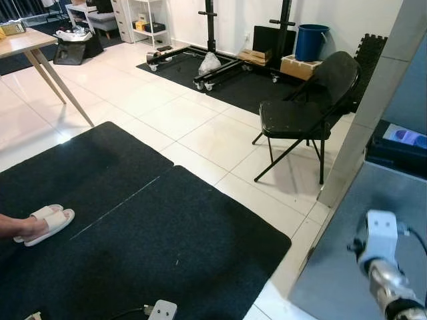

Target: Restocking fridge

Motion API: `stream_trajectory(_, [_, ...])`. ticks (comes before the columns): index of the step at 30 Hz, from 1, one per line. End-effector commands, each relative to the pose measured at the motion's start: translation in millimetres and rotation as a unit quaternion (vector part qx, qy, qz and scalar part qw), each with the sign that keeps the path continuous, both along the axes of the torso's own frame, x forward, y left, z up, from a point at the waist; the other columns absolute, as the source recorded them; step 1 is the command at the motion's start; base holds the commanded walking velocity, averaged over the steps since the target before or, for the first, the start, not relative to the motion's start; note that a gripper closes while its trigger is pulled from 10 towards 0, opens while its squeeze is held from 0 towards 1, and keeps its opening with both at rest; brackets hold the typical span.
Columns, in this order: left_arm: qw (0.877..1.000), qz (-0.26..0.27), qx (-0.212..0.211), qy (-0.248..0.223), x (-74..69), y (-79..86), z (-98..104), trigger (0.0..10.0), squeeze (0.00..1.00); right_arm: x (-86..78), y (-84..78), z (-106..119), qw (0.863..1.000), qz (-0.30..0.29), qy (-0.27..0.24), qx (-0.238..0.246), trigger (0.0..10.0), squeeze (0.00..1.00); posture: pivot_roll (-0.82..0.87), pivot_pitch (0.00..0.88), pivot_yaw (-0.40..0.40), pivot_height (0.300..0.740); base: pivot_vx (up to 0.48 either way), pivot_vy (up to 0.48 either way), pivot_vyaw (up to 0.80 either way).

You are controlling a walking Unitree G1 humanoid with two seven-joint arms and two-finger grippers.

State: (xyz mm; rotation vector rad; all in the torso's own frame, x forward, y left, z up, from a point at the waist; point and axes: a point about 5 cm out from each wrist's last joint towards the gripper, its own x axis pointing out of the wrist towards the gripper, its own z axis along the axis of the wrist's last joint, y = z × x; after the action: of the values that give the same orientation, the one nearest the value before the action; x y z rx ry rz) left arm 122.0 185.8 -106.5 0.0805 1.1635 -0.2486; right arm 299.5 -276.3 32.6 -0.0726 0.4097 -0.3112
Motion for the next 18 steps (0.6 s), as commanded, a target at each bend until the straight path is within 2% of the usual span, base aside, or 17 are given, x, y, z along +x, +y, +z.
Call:
stream_trajectory(1, [1.0,-0.006,-0.001,0.023,-12.4,1.1,-3.5,10.0,0.0,22.8,-5.4,35.5,0.997,-0.002,-0.072,-0.027,10.0,0.0,0.0,0.0,-0.019,0.74,0.0,0.0,0.0])
stream_trajectory(5, [1.0,-0.005,-0.002,0.024,-14.7,1.9,-3.9,10.0,0.0,40.0,-1.1,59.6,0.993,0.011,-0.109,-0.043,10.0,0.0,0.01,0.0,-0.022,0.74,0.0,0.0,0.0])
stream_trajectory(11, [1.0,-0.001,-0.003,0.031,-22.6,3.9,-5.5,10.0,0.0,57.1,4.7,86.1,0.987,0.029,-0.139,-0.071,10.0,0.0,0.02,0.0,-0.026,0.74,0.0,0.0,0.0])
stream_trajectory(16, [0.999,0.002,-0.001,0.033,-25.9,6.1,-6.0,10.0,0.0,58.8,5.2,88.8,0.986,0.032,-0.138,-0.085,10.0,0.0,0.03,0.0,-0.028,0.74,0.0,0.0,0.0])
stream_trajectory(17, [0.999,0.003,-0.001,0.034,-26.0,6.4,-6.0,10.0,0.0,55.6,7.5,79.2,0.989,0.041,-0.117,-0.082,10.0,0.0,0.02,0.0,-0.028,0.74,0.0,0.0,0.0])
stream_trajectory(18, [0.999,0.003,-0.001,0.034,-26.0,6.4,-6.0,10.0,0.0,55.6,7.5,79.2,0.989,0.041,-0.117,-0.082,10.0,0.0,0.02,0.0,-0.028,0.74,0.0,0.0,0.0])
